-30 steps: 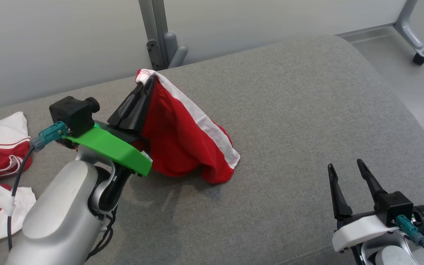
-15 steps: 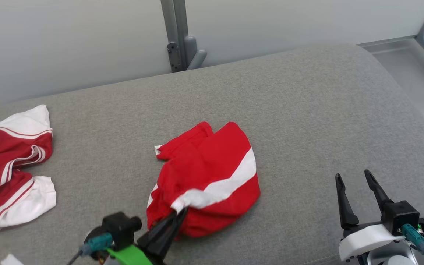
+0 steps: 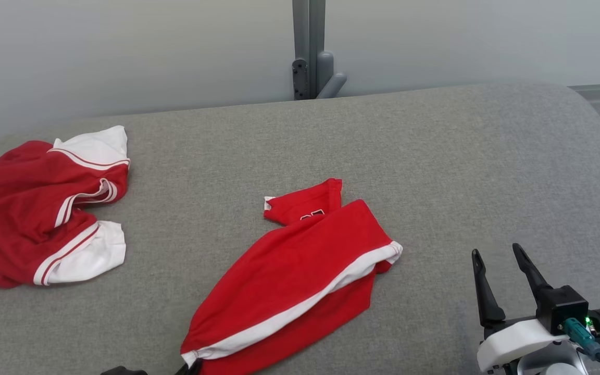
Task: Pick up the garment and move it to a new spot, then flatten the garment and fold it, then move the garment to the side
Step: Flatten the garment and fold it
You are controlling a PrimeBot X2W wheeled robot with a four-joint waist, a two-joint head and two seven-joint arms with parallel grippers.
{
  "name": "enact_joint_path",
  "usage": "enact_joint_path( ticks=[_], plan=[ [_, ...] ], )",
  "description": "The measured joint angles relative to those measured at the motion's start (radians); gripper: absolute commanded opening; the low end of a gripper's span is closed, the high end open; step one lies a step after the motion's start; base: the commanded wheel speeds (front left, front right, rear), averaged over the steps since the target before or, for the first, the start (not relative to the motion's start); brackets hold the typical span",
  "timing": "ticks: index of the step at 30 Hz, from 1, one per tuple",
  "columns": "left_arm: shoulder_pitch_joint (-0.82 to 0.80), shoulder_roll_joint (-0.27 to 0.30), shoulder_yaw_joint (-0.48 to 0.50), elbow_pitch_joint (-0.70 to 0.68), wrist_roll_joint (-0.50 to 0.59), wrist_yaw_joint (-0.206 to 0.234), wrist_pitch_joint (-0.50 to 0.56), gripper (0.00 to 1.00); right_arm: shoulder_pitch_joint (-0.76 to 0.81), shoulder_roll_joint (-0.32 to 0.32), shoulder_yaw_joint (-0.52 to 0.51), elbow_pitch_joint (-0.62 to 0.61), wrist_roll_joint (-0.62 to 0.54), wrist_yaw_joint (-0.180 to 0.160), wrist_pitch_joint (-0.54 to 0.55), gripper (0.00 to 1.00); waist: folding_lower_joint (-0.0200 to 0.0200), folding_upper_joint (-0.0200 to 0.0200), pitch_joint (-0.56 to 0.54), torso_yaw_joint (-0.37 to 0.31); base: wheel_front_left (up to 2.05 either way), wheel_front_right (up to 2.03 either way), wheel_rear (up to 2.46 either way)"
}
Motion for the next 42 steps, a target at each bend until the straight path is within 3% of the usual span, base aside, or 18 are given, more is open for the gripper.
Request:
enact_joint_path(
  ticks=[14,16,18,19,20,25,30,36,42],
  plan=[
    [0.061,-0.054,0.194,0.063,0.071,-0.040,-0.009,0.00,0.002,0.000,0.005,0.009,-0.001,0.000,0.000,1.00,0.0000,0.0000,-0.009,0.029,0.00,0.00,0.00],
    [0.068,-0.061,0.223,0.068,0.086,-0.041,-0.010,0.17,0.003,0.000,0.004,0.010,0.000,0.000,0.000,1.00,0.0000,0.0000,-0.008,0.027,0.00,0.00,0.00],
    [0.075,-0.069,0.244,0.073,0.104,-0.042,-0.009,0.45,0.003,0.000,0.005,0.012,0.000,0.000,0.000,1.00,0.0000,0.0000,-0.007,0.024,0.00,0.00,0.00],
    [0.079,-0.072,0.252,0.074,0.108,-0.042,-0.009,0.93,0.003,0.000,0.006,0.012,0.001,0.000,0.000,1.00,0.0000,0.0000,-0.007,0.022,0.00,0.00,0.00],
    [0.082,-0.077,0.260,0.076,0.114,-0.043,-0.009,1.00,0.003,0.000,0.007,0.013,0.002,0.000,0.000,1.00,0.0000,0.0000,-0.006,0.021,0.00,0.00,0.00],
    [0.091,-0.097,0.309,0.064,0.131,-0.045,-0.009,1.00,0.004,0.000,0.008,0.013,0.008,0.000,0.000,1.00,0.0000,0.0000,-0.004,0.014,0.00,0.00,0.00],
    [0.127,-0.135,0.419,-0.023,0.193,-0.037,-0.009,1.00,0.008,0.000,-0.006,0.003,0.007,0.000,0.000,1.00,0.0000,0.0000,-0.008,0.020,0.00,0.00,0.00],
    [0.185,-0.218,0.569,-0.169,0.311,-0.011,-0.010,1.00,0.011,0.000,-0.012,-0.031,-0.022,0.000,0.000,1.00,0.0000,0.0000,-0.019,0.038,0.00,0.00,0.00],
    [0.224,-0.316,0.674,-0.268,0.430,-0.023,-0.011,1.00,0.024,0.000,-0.030,-0.059,-0.049,0.000,0.000,1.00,0.0000,0.0000,-0.038,0.060,0.00,0.00,0.00]
  ],
)
